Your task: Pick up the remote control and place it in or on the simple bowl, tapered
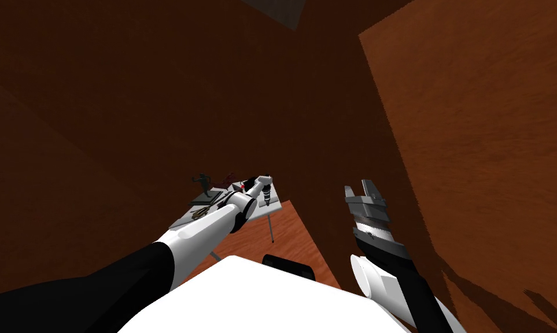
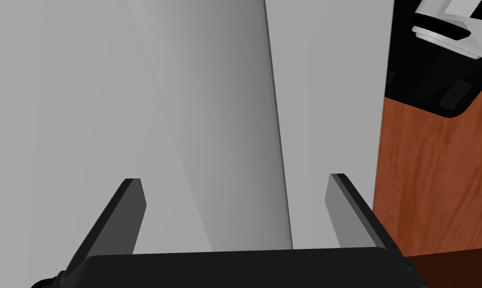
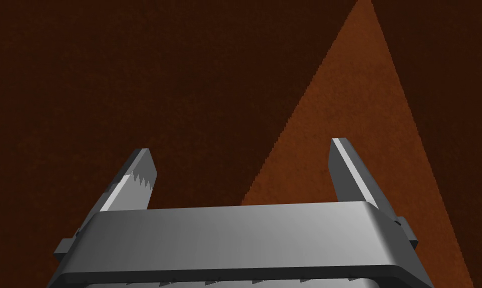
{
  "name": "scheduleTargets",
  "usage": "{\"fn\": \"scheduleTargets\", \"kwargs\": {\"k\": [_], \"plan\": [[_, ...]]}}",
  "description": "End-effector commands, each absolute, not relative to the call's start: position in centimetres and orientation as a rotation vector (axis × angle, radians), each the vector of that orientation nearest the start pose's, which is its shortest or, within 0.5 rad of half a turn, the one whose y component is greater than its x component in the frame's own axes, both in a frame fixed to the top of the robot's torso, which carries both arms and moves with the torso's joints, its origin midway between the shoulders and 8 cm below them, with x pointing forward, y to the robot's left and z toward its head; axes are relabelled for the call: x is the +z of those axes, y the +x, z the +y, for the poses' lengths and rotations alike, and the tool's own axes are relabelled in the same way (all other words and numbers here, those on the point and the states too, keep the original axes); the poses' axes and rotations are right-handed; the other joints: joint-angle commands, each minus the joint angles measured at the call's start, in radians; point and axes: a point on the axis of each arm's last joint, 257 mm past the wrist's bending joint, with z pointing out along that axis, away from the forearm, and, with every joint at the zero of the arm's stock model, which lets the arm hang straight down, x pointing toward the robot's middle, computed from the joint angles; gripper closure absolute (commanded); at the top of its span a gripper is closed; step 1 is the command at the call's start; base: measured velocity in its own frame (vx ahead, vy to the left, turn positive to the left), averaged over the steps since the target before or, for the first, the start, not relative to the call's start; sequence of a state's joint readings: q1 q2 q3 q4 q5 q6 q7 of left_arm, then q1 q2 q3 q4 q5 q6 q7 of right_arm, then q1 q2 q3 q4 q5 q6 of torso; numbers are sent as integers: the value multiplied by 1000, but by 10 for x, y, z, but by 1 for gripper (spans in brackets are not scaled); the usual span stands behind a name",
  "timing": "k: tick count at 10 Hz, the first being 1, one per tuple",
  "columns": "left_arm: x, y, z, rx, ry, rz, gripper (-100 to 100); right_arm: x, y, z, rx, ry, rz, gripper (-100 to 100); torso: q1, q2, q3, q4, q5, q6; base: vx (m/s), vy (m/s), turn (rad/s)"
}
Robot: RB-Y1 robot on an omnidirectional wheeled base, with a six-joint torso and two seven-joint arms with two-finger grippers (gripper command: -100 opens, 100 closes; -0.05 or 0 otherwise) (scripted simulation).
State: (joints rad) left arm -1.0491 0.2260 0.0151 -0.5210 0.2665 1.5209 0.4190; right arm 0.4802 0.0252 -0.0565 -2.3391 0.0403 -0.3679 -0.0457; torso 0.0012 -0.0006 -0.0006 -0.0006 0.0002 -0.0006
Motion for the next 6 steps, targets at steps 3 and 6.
{"fn": "scheduleTargets", "kwargs": {"k": [3,6], "plan": [[-345,507,213,-16,-2539,1825,-100,32,352,-297,1253,710,632,0,-1,-1,0,0,0,0,16,-12,0],[-346,508,213,-20,-2541,1821,100,32,352,-297,1253,710,632,0,0,1,0,0,0,1,0,0,0]]}}
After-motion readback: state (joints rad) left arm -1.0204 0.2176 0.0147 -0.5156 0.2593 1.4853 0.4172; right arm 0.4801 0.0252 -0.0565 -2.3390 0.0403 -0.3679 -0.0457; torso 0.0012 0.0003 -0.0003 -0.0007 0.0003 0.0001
